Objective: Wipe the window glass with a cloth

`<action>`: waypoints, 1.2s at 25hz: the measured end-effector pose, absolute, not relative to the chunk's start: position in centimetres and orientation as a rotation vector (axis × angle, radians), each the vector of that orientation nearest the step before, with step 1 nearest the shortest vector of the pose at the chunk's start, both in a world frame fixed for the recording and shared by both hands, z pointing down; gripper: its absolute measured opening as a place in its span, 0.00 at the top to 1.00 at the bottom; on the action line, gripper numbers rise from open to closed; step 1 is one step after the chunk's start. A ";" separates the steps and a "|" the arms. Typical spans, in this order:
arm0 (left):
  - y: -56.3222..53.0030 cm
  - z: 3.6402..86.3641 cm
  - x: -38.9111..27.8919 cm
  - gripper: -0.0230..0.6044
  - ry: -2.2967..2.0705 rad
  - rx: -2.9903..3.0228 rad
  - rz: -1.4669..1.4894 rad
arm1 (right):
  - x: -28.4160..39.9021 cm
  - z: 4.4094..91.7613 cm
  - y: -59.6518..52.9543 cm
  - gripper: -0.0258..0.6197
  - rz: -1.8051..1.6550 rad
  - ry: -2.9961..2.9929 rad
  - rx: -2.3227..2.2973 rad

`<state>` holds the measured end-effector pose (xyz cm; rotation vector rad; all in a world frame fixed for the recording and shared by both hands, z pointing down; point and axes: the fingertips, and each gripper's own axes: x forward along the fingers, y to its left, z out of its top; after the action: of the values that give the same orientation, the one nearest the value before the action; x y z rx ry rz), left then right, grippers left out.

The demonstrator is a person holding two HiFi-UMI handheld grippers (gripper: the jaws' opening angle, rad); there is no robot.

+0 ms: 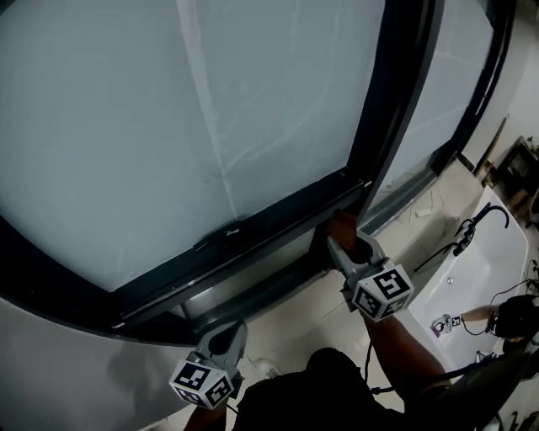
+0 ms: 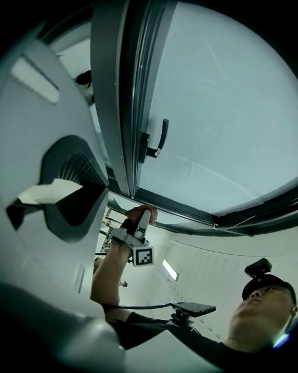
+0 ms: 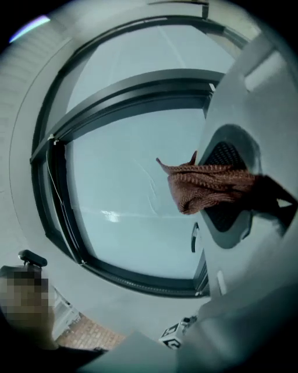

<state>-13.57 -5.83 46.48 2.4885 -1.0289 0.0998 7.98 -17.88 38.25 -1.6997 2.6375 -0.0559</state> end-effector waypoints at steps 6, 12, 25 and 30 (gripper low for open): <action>-8.3 46.6 -14.3 0.94 -1.057 2.477 0.127 | 13.7 37.2 -25.1 0.83 -0.012 2.455 -1.891; -11.1 45.5 -14.0 0.94 -1.182 2.438 0.085 | 18.4 36.6 -31.9 0.83 0.027 2.384 -1.982; -16.2 44.6 -7.8 0.94 -1.219 2.394 0.135 | 22.1 38.1 -40.3 0.83 0.053 2.433 -1.932; -16.6 44.9 -6.5 0.94 -1.227 2.376 0.143 | 21.5 38.3 -40.7 0.83 0.095 2.468 -1.884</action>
<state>-6.53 -16.57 44.86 2.3759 -1.2266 0.1425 21.46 -40.70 38.31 -1.8838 2.4680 0.0949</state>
